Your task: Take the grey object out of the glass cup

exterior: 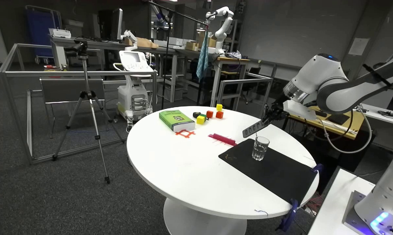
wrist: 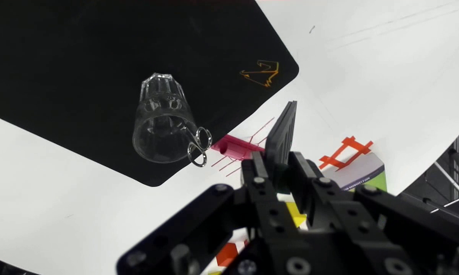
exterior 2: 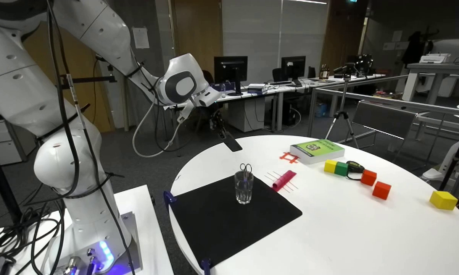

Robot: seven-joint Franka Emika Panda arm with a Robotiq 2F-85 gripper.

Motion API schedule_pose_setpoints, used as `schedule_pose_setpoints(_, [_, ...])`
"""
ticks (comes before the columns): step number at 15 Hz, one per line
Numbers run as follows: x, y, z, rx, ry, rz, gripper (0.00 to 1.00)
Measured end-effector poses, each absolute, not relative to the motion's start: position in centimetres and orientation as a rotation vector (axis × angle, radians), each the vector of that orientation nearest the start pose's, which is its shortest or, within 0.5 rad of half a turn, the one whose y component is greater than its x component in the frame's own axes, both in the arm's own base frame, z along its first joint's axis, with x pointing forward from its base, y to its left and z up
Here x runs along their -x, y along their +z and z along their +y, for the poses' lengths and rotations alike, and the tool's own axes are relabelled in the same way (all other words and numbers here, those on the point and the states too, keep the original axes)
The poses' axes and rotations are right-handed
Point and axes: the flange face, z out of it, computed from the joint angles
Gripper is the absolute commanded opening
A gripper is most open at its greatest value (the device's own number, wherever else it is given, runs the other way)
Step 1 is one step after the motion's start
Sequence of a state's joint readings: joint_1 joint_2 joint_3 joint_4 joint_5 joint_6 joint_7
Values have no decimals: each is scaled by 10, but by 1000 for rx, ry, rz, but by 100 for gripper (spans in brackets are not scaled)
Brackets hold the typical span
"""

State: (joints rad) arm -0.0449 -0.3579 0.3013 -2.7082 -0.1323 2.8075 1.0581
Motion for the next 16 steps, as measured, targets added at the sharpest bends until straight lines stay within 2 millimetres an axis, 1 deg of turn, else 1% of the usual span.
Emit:
schedule_pose_setpoints(3, [-411,376,109,2745,-693,1006,21])
schedule_pose_setpoints(6, [-411,376,108,2745,-694,1010,21])
schedule_pose_setpoints(7, [-411,376,108,2744,-694,1010,5])
schedule_pose_setpoints(10, [-411,376,108,2742,-691,1017,5])
schedule_pose_setpoints(11, [-411,376,108,2725,-689,1044,5])
schedule_pose_setpoints(13, [-410,373,110,2642,-696,1135,5])
schedule_pose_setpoints(16, [-405,360,112,2474,-707,1272,5])
